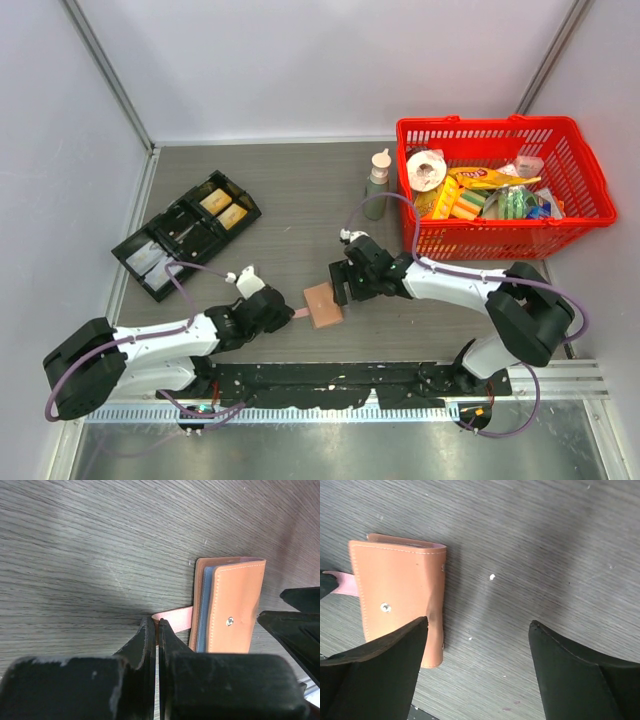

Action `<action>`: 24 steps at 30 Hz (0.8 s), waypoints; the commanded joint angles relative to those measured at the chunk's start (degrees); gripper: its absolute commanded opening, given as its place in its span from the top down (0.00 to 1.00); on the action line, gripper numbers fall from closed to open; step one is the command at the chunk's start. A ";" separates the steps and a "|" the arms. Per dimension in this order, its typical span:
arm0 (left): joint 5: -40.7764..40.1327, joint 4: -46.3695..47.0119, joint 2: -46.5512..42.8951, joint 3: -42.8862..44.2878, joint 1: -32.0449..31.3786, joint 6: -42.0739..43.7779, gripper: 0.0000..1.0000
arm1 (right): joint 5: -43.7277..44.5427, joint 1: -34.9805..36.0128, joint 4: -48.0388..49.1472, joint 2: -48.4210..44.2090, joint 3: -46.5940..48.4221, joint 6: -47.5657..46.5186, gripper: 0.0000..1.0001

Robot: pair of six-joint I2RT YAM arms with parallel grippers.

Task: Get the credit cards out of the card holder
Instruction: Open the card holder at the center of the board.

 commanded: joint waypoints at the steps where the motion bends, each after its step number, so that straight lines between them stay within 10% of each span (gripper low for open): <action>1: -1.07 1.81 1.01 -0.47 0.33 -0.95 1.00 | 8.93 3.98 -7.74 -2.70 6.96 -2.90 0.12; 24: -0.72 6.21 -0.21 -3.02 -0.11 -3.41 1.00 | 24.07 18.76 -13.47 13.12 21.29 -1.58 0.05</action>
